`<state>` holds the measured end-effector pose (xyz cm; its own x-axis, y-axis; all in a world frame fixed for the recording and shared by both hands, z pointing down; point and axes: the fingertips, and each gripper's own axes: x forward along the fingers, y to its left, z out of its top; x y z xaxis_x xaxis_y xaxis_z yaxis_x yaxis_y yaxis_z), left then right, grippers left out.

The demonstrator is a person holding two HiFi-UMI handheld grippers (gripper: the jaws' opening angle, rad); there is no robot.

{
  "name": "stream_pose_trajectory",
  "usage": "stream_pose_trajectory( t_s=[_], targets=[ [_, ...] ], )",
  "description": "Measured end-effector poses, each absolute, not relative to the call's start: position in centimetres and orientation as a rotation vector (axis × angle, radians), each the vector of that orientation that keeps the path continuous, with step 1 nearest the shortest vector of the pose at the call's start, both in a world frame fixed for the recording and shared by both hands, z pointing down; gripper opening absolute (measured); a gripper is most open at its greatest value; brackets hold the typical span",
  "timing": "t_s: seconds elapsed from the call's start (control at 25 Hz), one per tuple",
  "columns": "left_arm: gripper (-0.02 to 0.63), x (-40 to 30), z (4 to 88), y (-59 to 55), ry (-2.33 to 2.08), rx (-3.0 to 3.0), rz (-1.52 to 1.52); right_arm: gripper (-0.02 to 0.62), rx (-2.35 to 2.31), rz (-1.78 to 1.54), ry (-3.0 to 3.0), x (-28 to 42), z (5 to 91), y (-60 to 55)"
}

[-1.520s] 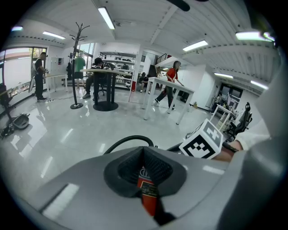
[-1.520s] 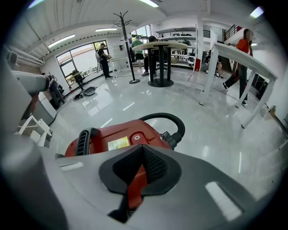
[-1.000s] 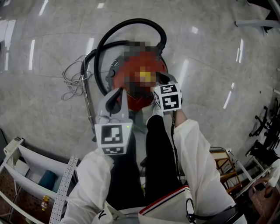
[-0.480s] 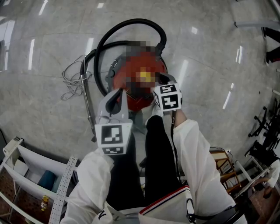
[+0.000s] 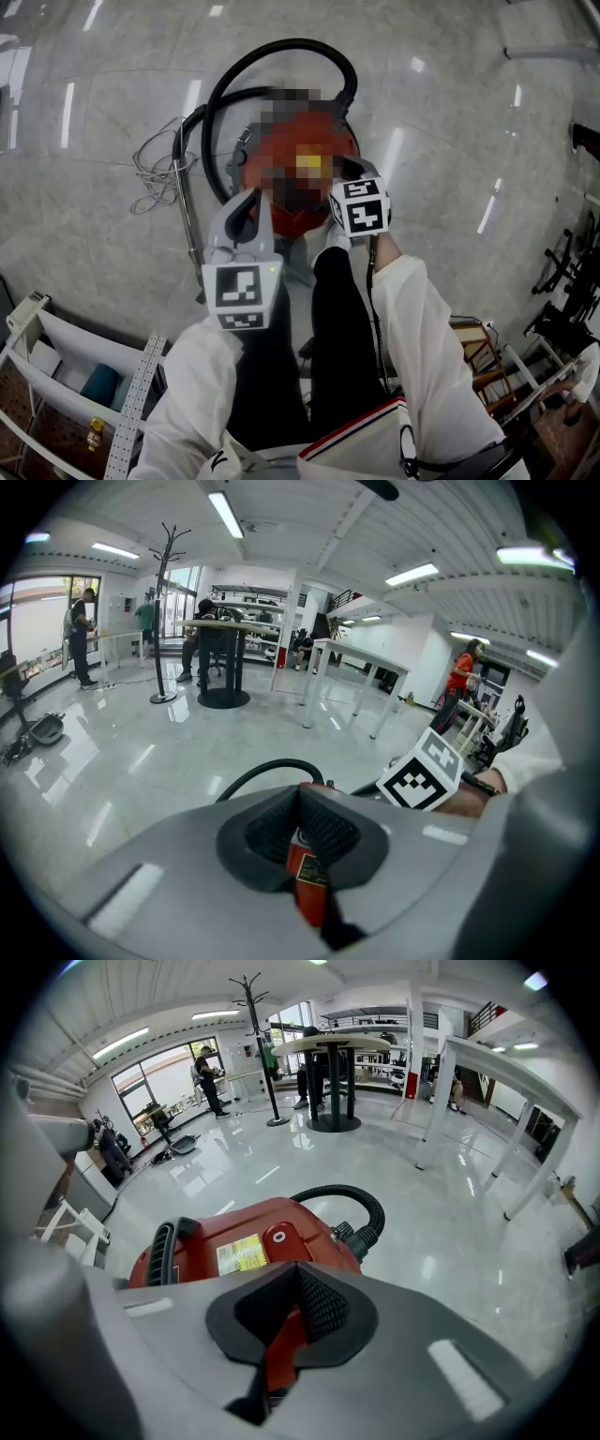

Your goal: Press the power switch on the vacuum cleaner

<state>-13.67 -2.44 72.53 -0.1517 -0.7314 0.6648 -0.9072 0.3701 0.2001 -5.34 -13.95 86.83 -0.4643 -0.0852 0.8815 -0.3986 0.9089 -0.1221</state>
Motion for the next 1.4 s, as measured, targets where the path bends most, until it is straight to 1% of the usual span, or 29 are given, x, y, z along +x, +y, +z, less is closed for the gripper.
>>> stream_pose_trajectory(
  t_s=[0.36,0.64,0.88,1.08,1.4],
  targets=[
    [0.0,-13.9,71.2,-2.7,-1.966,1.422,0.325,0.0,0.343,0.38,-2.028,-5.7,86.8,-13.4],
    [0.0,-13.5,69.9,-2.4,-1.987,1.425,0.331,0.0,0.345,0.385,-2.035,-5.1,84.8,-12.9],
    [0.0,-13.1,66.9,-2.4,-2.002,1.434,0.322,0.0,0.368,0.392,-2.061,-4.2,80.7,-13.1],
    [0.0,-14.4,63.9,-3.3,-2.055,1.461,0.332,0.0,0.405,0.37,-2.116,-4.4,76.4,-14.6],
    [0.0,-16.4,59.0,-2.7,-2.128,1.442,0.381,0.0,0.484,0.394,-2.133,-2.1,70.6,-16.3]
  ],
)
